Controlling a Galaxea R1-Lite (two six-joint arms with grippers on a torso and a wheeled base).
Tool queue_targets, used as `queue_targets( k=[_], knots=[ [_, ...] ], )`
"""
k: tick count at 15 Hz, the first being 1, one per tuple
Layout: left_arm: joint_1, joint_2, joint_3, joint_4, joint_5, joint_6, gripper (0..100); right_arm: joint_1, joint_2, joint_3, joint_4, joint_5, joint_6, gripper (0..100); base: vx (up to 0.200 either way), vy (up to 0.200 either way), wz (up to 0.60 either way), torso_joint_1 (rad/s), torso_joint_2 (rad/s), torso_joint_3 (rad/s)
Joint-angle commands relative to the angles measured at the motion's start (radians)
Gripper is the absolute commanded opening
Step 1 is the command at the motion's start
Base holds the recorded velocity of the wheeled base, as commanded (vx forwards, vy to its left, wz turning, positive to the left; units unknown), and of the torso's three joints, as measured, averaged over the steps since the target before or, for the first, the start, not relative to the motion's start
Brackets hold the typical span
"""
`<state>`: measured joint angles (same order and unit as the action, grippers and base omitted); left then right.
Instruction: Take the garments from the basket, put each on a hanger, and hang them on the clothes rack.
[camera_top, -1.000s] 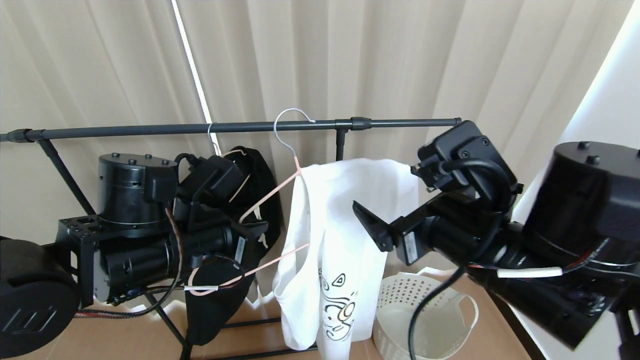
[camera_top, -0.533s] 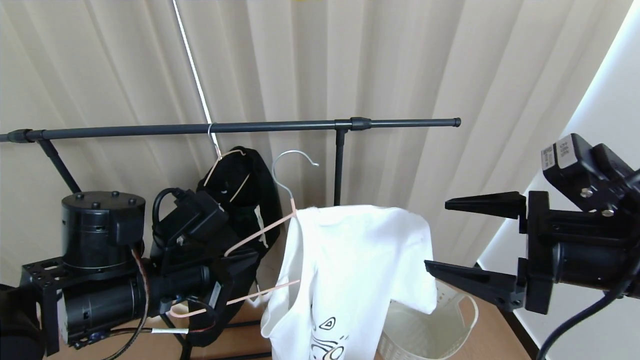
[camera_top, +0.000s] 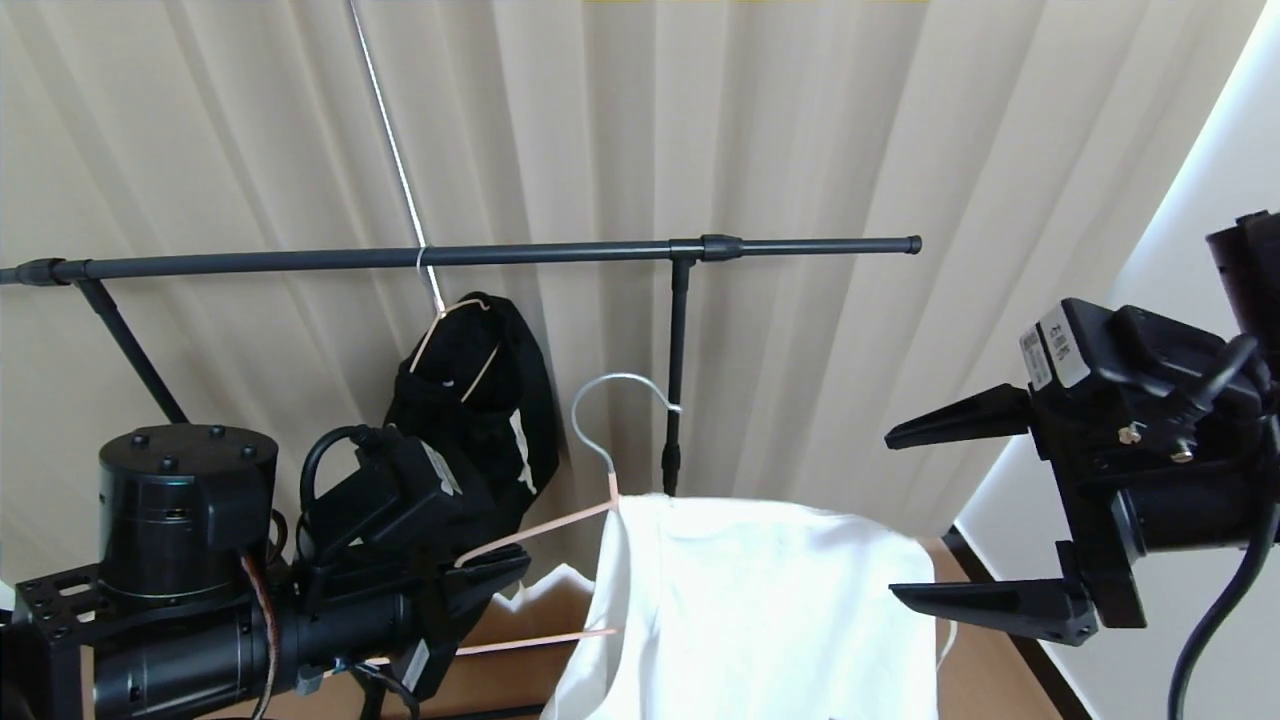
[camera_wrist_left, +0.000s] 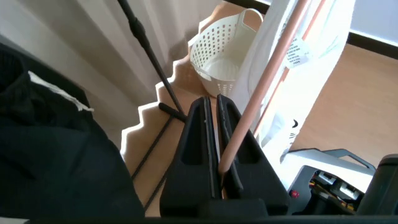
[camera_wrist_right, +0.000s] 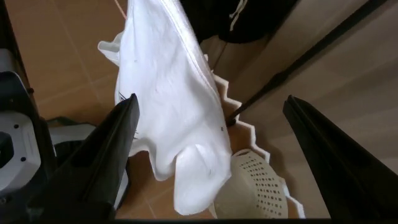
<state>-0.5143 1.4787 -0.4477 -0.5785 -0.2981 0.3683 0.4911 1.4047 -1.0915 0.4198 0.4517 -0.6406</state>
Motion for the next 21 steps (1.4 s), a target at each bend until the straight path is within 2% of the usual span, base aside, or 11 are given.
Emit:
queue_targets(
  k=[1, 2, 4, 10, 11, 16, 21],
  knots=[
    [-0.007, 0.003, -0.009, 0.0, 0.0, 0.003, 0, 0.003, 0.175, -0.289, 0.301, 0.074, -0.125, 100, 0.0, 0.0, 0.0, 0.0, 0.0, 0.0],
    [-0.009, 0.003, -0.011, 0.0, -0.001, 0.003, 0, 0.009, 0.223, -0.347, 0.336, 0.076, -0.126, 100, 0.0, 0.0, 0.0, 0.0, 0.0, 0.0],
    [-0.01, 0.003, -0.008, 0.0, -0.001, 0.003, 0, 0.043, 0.278, -0.375, 0.33, 0.096, -0.123, 100, 0.0, 0.0, 0.0, 0.0, 0.0, 0.0],
    [-0.01, 0.002, -0.031, 0.0, 0.0, 0.001, 0, 0.05, 0.333, -0.378, 0.326, 0.108, -0.12, 100, 0.0, 0.0, 0.0, 0.0, 0.0, 0.0],
    [-0.01, 0.003, -0.04, 0.0, 0.0, 0.001, 0, 0.078, 0.373, -0.389, 0.321, 0.105, -0.102, 100, 0.0, 0.0, 0.0, 0.0, 0.0, 0.0],
    [-0.03, 0.003, -0.055, 0.0, 0.0, 0.0, 0, 0.078, 0.407, -0.396, 0.266, 0.104, -0.094, 100, 0.0, 0.0, 0.0, 0.0, 0.0, 0.0],
    [-0.03, 0.003, -0.057, 0.0, -0.001, 0.001, 0, 0.069, 0.408, -0.444, 0.267, 0.099, -0.093, 100, 0.0, 0.0, 0.0, 0.0, 0.0, 0.0]
  ],
)
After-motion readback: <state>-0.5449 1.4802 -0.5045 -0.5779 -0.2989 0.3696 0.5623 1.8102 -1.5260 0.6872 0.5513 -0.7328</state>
